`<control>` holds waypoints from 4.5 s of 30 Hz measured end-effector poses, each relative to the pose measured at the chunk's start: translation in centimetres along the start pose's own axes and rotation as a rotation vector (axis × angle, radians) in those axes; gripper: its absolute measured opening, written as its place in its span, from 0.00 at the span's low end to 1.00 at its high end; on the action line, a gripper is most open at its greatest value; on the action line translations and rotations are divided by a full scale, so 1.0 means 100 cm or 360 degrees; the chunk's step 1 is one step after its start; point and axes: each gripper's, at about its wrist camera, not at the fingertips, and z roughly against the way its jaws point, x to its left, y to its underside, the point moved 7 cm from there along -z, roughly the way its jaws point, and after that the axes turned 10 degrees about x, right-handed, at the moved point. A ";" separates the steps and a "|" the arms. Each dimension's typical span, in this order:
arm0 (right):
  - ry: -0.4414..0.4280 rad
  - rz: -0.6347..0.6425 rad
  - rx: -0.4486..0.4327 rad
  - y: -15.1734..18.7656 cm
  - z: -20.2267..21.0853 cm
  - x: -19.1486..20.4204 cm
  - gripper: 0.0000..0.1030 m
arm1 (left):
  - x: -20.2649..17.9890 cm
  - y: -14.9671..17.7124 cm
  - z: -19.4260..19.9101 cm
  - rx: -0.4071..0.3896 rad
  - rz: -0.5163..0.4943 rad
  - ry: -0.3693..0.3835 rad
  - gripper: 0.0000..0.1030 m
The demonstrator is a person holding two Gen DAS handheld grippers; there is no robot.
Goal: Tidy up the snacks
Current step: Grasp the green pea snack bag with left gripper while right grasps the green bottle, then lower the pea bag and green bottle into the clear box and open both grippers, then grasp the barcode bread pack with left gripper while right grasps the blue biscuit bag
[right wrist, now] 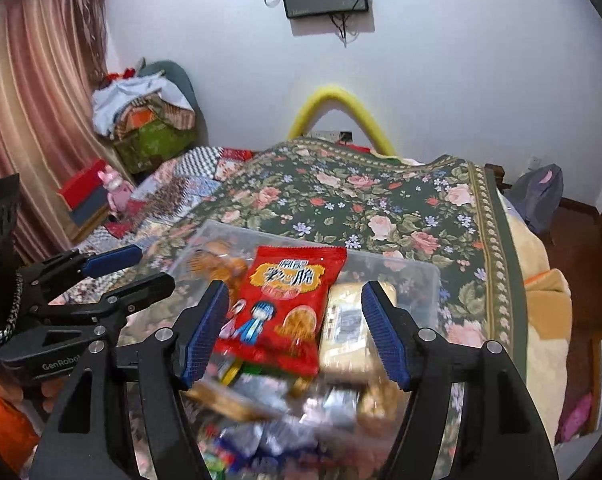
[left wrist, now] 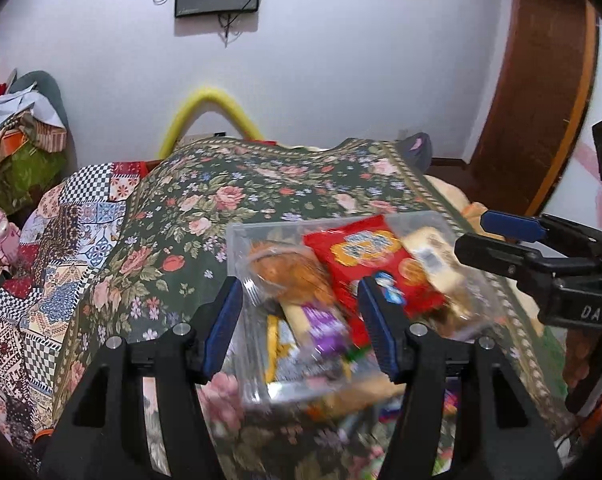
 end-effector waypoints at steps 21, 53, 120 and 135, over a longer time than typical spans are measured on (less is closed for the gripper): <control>-0.0002 -0.0072 0.0092 0.130 0.038 0.003 0.68 | -0.054 0.135 0.014 0.0284 -0.0002 0.0248 0.66; -0.0070 -0.0204 0.0210 0.185 0.001 0.003 0.41 | -0.073 0.156 -0.022 0.0297 0.0006 0.0260 0.26; 0.0259 -0.0085 0.0037 0.008 -0.045 -0.058 0.41 | 0.009 0.026 -0.033 -0.0008 0.0026 -0.0054 0.54; 0.0135 -0.0051 -0.0144 0.024 0.029 -0.023 0.66 | -0.007 0.036 0.027 -0.0107 -0.0030 -0.0017 0.62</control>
